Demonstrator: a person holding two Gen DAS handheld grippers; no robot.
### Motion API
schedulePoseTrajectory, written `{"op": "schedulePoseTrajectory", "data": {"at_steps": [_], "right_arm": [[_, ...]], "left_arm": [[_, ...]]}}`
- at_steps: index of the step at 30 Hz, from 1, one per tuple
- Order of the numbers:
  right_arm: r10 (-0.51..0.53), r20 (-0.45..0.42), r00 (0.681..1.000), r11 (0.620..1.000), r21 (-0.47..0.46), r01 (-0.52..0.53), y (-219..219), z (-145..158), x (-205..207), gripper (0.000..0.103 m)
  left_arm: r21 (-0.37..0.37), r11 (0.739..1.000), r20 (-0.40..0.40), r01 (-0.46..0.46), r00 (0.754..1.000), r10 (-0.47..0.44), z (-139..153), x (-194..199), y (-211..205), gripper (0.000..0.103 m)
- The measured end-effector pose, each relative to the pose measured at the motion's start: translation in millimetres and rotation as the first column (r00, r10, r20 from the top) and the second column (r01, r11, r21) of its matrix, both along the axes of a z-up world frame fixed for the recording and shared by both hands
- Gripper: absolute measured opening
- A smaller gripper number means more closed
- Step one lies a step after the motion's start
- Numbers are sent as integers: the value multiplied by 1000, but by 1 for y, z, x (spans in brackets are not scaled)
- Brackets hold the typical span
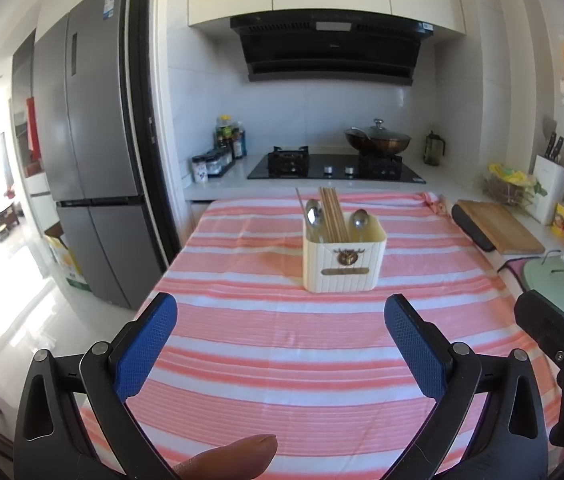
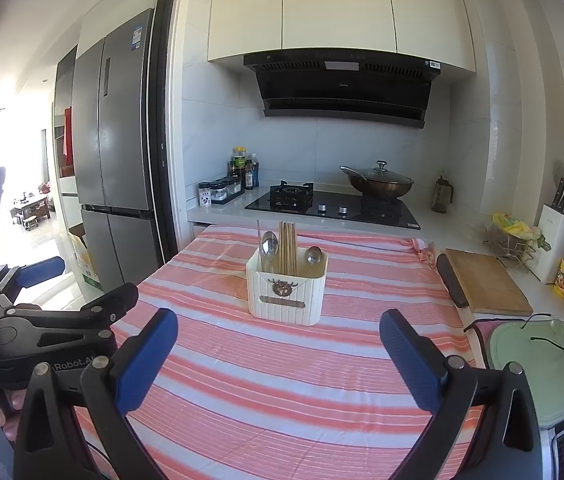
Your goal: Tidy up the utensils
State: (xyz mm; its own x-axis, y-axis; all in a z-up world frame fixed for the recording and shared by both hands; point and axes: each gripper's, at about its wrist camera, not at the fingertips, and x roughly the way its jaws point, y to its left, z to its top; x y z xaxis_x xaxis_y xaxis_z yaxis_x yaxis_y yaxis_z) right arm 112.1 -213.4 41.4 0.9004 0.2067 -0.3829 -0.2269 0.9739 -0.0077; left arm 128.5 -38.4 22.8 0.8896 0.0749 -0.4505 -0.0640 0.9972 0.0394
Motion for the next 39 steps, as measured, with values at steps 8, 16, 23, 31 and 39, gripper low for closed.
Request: {"op": "schedulePoseTrajectory", "data": {"at_steps": [8, 16, 23, 31, 39], "right_arm": [[-5, -2, 1000, 1000, 1, 5, -3, 0, 2, 103], [-5, 3, 1000, 1000, 3, 5, -5, 0, 2, 103], [-7, 7, 1000, 1000, 2, 7, -5, 1, 2, 103], [-5, 6, 1000, 1000, 0, 5, -4, 1, 1, 103], [-3, 3, 1000, 1000, -4, 3, -4, 1, 1, 103]], "left_arm": [[1, 1000, 0, -2, 1000, 2, 0, 0, -1, 103], [-1, 1000, 1, 2, 1000, -2, 0, 0, 0, 103], [-2, 1000, 2, 4, 1000, -4, 1, 0, -1, 103], [-4, 1000, 3, 5, 1000, -4, 1, 0, -2, 103], [-5, 1000, 3, 4, 1000, -4, 1, 0, -2, 103]]}}
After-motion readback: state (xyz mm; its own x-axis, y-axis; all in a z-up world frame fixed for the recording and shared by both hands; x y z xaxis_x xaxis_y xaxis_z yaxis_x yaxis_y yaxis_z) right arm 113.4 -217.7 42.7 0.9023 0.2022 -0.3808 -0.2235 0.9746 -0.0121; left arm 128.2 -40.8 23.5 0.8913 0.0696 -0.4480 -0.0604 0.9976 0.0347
